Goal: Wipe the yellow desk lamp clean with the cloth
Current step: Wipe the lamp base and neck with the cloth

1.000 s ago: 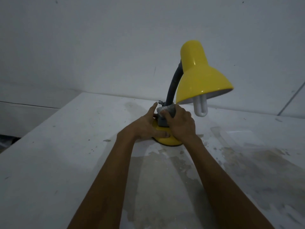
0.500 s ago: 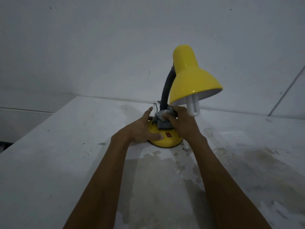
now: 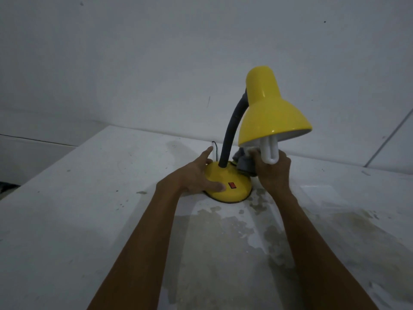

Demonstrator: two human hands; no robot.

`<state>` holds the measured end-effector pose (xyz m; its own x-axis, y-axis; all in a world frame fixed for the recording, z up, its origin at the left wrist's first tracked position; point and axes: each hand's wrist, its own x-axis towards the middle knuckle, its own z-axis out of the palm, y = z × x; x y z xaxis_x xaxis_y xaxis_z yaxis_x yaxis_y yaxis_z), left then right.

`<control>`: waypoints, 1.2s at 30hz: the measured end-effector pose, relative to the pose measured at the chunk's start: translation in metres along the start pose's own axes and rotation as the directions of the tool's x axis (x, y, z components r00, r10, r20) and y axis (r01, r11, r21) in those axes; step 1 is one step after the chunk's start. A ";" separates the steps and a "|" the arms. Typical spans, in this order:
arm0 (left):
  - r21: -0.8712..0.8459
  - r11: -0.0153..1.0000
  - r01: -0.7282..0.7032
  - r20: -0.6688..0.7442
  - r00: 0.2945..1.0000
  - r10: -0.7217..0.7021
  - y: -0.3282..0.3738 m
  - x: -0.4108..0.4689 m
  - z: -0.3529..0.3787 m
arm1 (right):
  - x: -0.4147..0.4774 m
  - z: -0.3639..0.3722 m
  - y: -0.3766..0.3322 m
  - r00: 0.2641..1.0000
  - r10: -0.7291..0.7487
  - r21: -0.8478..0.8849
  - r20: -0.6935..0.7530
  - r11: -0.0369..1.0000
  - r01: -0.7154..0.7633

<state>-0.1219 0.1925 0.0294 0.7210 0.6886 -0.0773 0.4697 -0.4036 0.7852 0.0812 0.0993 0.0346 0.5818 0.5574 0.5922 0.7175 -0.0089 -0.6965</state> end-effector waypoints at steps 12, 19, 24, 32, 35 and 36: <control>0.215 0.975 0.063 -0.030 0.998 -0.058 0.021 -0.009 -0.008 | -0.028 0.025 -0.010 0.997 -0.071 0.199 0.014 0.978 0.067; 0.149 0.984 0.096 -0.019 0.995 -0.094 0.048 -0.036 -0.054 | -0.047 0.048 -0.058 0.993 -0.112 0.230 -0.022 0.966 0.114; 0.066 0.975 0.213 -0.071 0.975 -0.209 0.052 -0.047 -0.070 | -0.057 0.055 -0.080 0.997 -0.006 0.366 0.081 0.930 -0.024; 0.086 0.996 -0.014 -0.258 0.966 0.036 0.062 -0.054 -0.077 | -0.063 0.059 -0.085 0.983 -0.034 0.462 0.180 0.885 -0.054; -0.015 0.997 -0.078 -0.347 0.935 0.068 0.062 -0.051 -0.074 | -0.065 0.059 -0.085 0.986 -0.099 0.479 0.131 0.877 0.025; -0.044 0.995 -0.094 -0.373 0.925 0.071 0.060 -0.049 -0.073 | -0.065 0.057 -0.085 0.981 -0.109 0.495 0.160 0.869 0.016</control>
<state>-0.1661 0.1784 0.1252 0.5100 0.8332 0.2138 0.3771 -0.4400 0.8150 -0.0393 0.1114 0.0319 0.4314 0.6806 0.5922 0.4429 0.4121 -0.7962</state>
